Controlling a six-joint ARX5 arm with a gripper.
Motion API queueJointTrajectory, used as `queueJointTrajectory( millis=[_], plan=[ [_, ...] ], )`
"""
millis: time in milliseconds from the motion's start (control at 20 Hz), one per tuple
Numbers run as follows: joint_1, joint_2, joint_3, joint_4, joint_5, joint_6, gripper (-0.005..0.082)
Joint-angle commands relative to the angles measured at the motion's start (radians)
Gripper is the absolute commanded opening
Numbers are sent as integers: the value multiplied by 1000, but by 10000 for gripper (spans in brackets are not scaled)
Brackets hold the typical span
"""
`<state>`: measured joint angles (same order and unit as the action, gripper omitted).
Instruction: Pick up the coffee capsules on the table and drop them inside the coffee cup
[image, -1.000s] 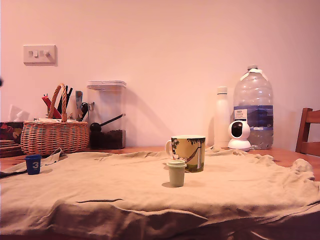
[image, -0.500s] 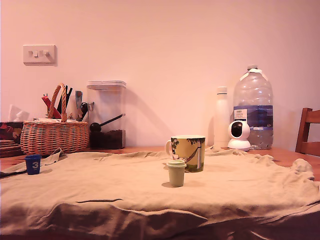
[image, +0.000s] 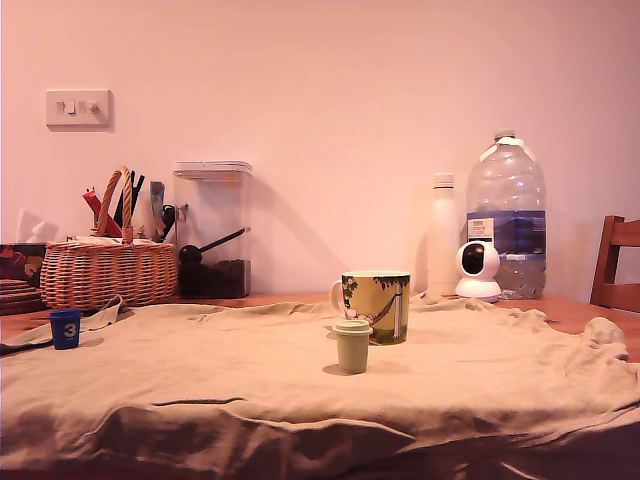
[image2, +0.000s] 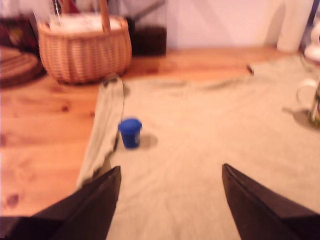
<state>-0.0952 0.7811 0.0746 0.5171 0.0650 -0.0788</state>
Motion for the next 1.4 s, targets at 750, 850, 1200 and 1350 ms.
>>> queueJointTrajectory(
  millis=[750, 850, 1200, 1350],
  plan=[
    [8, 637, 21, 617, -2, 25, 586],
    [8, 721, 62, 644, -2, 37, 586],
    [35, 982, 218, 699, 27, 53, 586],
    [60, 1046, 268, 716, 47, 53, 586]
  ],
)
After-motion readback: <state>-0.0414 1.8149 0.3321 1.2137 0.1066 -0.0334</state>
